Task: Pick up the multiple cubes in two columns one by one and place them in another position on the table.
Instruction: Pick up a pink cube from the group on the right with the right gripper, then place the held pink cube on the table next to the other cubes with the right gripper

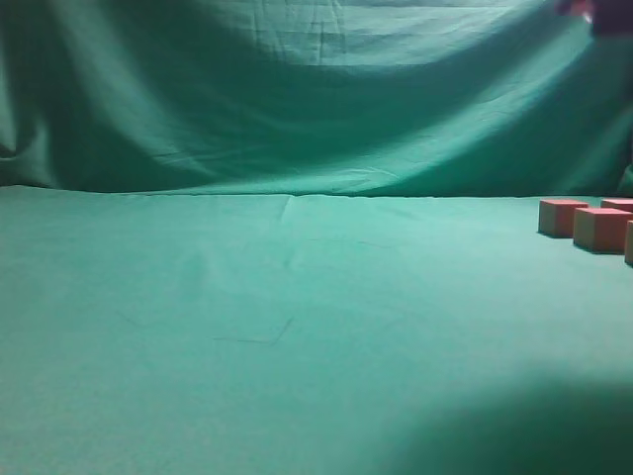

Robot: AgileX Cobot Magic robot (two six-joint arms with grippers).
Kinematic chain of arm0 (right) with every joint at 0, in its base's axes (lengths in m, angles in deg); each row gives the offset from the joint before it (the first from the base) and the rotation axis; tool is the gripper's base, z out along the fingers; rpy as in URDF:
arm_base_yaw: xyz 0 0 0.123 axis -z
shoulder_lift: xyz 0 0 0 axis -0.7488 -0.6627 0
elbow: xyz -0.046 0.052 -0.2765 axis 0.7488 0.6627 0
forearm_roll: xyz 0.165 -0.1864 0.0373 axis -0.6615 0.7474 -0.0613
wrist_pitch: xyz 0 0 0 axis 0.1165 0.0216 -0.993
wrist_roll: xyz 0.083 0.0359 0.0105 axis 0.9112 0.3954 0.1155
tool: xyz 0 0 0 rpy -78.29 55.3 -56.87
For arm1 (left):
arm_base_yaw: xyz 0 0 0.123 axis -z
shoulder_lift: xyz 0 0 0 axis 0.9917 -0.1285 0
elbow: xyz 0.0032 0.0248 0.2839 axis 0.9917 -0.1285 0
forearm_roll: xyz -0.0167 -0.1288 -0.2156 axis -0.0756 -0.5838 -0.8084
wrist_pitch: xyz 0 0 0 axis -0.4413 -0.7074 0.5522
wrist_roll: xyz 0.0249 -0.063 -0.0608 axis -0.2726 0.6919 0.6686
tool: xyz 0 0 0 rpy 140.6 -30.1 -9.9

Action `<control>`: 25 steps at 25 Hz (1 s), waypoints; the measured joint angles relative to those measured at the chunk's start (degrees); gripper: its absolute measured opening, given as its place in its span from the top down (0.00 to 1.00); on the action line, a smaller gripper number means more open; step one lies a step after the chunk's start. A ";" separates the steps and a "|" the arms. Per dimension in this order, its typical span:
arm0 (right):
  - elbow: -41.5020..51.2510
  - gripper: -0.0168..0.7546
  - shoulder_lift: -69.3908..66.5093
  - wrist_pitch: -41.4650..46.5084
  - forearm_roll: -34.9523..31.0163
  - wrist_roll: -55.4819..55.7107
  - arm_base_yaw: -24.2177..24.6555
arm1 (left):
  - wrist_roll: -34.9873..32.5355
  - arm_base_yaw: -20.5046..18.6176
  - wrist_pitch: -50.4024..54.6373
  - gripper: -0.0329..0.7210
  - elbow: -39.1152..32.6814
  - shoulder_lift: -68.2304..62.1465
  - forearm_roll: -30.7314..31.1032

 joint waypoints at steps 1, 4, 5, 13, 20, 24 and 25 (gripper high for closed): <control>-2.37 0.62 0.89 0.16 -1.46 -2.24 -0.97 | 0.00 0.00 0.00 0.96 0.00 0.00 0.00; -9.38 0.62 1.65 -0.18 -3.20 -8.39 -3.21 | 0.00 0.00 0.00 0.96 0.00 0.00 0.00; -11.89 0.62 1.30 -0.18 -3.30 -9.71 -3.68 | 0.00 0.00 0.00 0.96 0.00 0.00 0.00; -32.92 0.62 -11.90 7.41 -3.43 -19.75 -4.15 | 0.00 0.00 0.00 0.96 0.00 0.00 0.00; -43.20 0.62 -24.88 8.41 -3.43 -28.75 -4.15 | 0.00 0.00 0.00 0.96 0.00 0.00 0.00; -46.74 0.62 -30.43 8.29 -3.43 -31.56 -4.15 | 0.00 0.00 0.00 0.96 0.00 0.00 0.00; -47.50 0.62 -31.77 8.29 -3.43 -32.04 -4.15 | 0.00 0.00 0.00 0.96 0.00 0.00 0.00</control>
